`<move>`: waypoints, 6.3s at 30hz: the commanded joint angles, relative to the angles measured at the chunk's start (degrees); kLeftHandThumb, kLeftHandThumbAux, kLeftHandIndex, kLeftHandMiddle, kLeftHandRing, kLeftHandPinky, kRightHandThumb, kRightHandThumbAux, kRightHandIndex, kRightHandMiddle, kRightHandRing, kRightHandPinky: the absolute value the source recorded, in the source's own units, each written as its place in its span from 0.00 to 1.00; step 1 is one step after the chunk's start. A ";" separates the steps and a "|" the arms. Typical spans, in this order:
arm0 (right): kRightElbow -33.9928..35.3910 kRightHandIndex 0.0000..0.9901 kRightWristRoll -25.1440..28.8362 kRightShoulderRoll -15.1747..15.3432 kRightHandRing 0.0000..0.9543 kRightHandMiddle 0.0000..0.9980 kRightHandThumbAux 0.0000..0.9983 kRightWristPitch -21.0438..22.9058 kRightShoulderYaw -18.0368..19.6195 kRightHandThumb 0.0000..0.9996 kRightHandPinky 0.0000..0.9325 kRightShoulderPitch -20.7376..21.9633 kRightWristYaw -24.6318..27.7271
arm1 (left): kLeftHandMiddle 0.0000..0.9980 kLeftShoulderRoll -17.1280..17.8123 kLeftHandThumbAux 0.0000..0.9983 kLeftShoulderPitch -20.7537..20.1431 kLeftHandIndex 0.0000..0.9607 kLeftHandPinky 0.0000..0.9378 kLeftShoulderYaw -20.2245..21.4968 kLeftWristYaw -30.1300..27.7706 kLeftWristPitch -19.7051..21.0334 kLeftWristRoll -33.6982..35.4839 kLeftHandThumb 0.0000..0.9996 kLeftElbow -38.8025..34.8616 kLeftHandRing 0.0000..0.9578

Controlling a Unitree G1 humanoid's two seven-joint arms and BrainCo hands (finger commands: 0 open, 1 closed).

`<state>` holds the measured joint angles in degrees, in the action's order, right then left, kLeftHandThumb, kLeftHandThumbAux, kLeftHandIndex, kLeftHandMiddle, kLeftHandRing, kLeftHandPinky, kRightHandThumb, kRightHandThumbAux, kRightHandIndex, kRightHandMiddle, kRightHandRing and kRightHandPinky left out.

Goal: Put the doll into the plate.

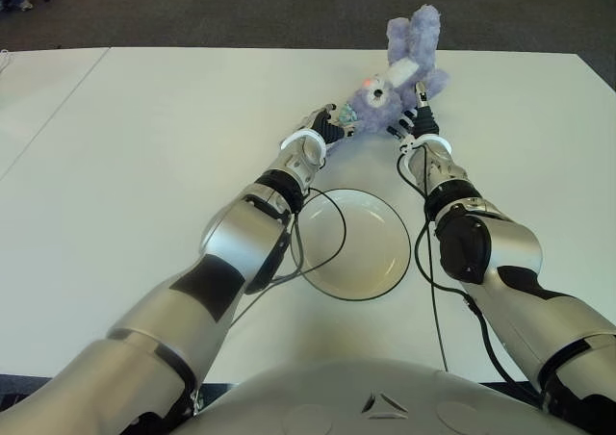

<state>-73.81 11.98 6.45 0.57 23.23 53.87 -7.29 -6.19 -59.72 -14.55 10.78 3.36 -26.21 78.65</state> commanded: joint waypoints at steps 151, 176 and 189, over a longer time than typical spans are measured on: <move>-3.65 0.14 1.13 -1.64 0.28 0.19 0.34 4.01 6.97 0.48 0.43 1.92 -10.81 | 0.00 -4.90 0.44 3.11 0.00 0.24 -11.58 0.70 6.66 -9.05 0.76 1.48 0.10; -3.84 0.44 -4.95 -2.13 0.47 0.47 0.66 2.43 2.72 0.69 0.49 3.06 -19.16 | 0.04 -4.86 0.46 3.84 0.00 0.26 -10.43 1.10 6.42 -8.20 0.74 1.52 0.11; -4.05 0.43 -6.18 -2.00 0.57 0.54 0.69 2.94 1.98 0.72 0.60 2.80 -17.99 | 0.45 -4.87 0.62 3.67 0.25 0.52 -4.48 3.09 6.51 -3.61 1.00 1.34 0.51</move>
<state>-76.39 6.09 5.33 2.17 25.48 58.29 -25.91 -6.30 -59.25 -20.77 13.62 9.37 -31.27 79.32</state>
